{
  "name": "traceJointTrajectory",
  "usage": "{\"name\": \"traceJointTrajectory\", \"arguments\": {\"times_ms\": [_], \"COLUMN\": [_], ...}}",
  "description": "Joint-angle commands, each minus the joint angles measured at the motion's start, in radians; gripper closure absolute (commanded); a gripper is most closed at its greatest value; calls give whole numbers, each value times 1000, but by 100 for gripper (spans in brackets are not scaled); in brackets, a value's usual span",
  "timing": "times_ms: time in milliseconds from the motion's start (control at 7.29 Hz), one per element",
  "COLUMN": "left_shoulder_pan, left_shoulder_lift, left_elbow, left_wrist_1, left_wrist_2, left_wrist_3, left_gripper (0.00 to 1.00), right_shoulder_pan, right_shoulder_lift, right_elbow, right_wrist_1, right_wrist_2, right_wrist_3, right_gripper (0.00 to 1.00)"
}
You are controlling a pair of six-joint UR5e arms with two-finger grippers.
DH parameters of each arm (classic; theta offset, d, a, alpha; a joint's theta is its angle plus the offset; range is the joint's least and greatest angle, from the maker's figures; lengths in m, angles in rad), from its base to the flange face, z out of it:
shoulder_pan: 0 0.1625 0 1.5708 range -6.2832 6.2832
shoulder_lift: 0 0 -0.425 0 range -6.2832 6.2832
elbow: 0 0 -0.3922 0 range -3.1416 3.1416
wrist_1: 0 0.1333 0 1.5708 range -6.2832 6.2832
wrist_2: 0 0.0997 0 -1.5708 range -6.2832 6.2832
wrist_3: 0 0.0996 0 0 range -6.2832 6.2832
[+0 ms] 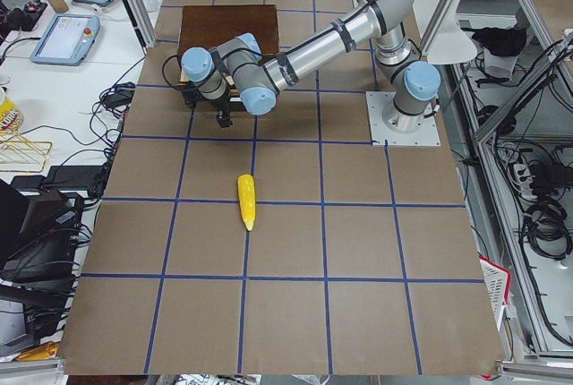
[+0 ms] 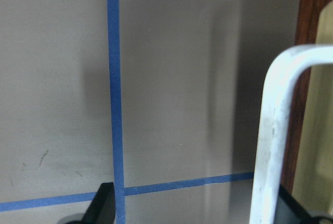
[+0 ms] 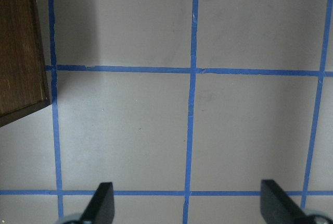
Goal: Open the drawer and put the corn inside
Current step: 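Pull the drawer handle outward with the left gripper to open it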
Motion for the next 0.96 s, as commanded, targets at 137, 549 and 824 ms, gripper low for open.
{"name": "traceJointTrajectory", "arguments": {"times_ms": [137, 549, 824], "left_shoulder_pan": [-1, -1, 2], "left_shoulder_lift": [4, 13, 30], "left_elbow": [0, 32, 58], "left_wrist_1": [-2, -15, -66], "left_wrist_2": [2, 92, 94], "left_wrist_3": [6, 29, 29], "left_gripper": [0, 0, 0], "right_shoulder_pan": [0, 0, 0], "right_shoulder_lift": [0, 0, 0], "right_elbow": [0, 0, 0], "right_wrist_1": [0, 0, 0], "right_wrist_2": [0, 0, 0], "right_wrist_3": [0, 0, 0], "right_gripper": [0, 0, 0]}}
